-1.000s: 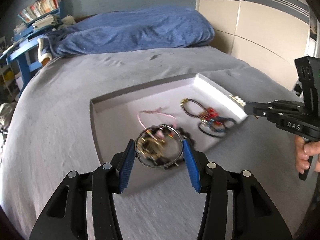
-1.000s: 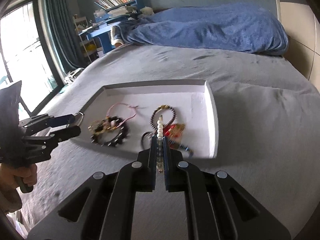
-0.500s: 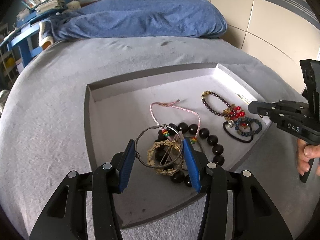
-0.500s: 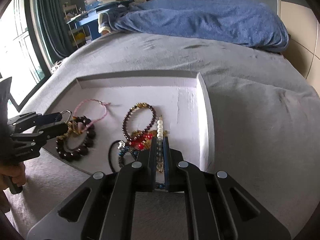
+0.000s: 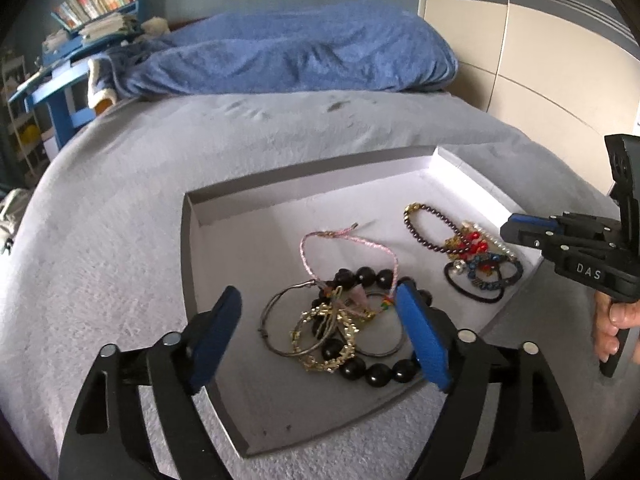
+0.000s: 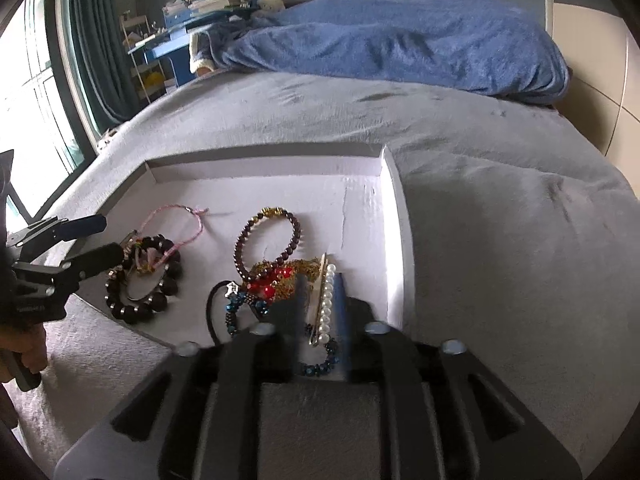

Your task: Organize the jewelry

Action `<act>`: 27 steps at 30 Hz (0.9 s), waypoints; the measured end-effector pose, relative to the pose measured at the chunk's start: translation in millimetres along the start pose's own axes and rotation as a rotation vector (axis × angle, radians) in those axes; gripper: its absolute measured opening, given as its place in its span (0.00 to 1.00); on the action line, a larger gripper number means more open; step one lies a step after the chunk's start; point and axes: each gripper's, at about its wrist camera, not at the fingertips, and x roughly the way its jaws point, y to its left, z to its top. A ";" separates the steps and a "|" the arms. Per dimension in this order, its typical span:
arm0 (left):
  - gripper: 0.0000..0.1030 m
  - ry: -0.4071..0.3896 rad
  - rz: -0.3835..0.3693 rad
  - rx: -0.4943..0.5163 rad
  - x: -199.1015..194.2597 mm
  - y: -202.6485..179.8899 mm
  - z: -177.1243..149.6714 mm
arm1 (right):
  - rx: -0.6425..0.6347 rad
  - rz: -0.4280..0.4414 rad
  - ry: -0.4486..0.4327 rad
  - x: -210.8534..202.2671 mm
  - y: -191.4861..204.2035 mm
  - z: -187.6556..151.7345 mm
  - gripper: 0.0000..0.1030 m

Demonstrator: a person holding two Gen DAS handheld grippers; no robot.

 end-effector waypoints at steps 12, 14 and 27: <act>0.93 -0.144 -0.007 -0.115 -56.6 -3.3 -19.1 | -0.004 -0.007 -0.134 -50.5 9.5 -25.1 0.68; 0.94 -0.186 0.011 -0.147 -69.0 -1.7 -26.3 | 0.008 -0.007 -0.151 -58.6 10.0 -31.0 0.75; 0.95 -0.244 0.055 -0.188 -100.4 -15.7 -73.2 | -0.010 -0.026 -0.245 -95.7 31.3 -68.9 0.95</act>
